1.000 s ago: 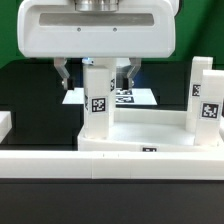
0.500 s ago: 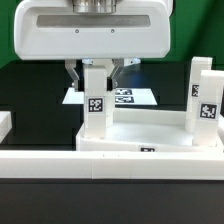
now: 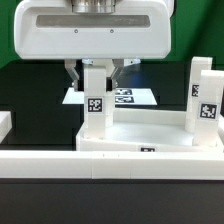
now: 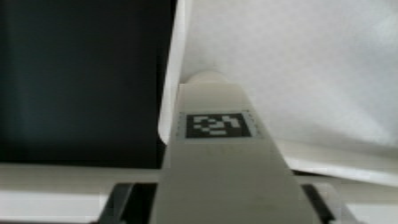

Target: Assemble desk

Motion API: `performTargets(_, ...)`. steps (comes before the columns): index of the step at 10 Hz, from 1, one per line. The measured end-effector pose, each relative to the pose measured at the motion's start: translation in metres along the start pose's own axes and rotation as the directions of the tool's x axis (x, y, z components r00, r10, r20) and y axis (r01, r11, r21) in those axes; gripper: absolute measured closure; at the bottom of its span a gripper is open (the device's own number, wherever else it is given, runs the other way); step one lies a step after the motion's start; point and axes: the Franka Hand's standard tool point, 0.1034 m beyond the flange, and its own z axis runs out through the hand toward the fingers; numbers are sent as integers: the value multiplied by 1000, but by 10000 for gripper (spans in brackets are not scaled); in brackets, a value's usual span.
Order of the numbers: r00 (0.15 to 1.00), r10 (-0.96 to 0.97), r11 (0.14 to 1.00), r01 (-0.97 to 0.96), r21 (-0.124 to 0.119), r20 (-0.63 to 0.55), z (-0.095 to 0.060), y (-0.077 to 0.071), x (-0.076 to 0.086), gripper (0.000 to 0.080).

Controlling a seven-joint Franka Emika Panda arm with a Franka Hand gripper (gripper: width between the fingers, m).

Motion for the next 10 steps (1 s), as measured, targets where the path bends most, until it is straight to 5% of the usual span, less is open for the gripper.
performTargets(4, 939, 345, 939, -345, 12, 4, 1, 5, -4, 511)
performTargets(10, 813, 582, 813, -582, 2, 14, 0, 10, -10, 481)
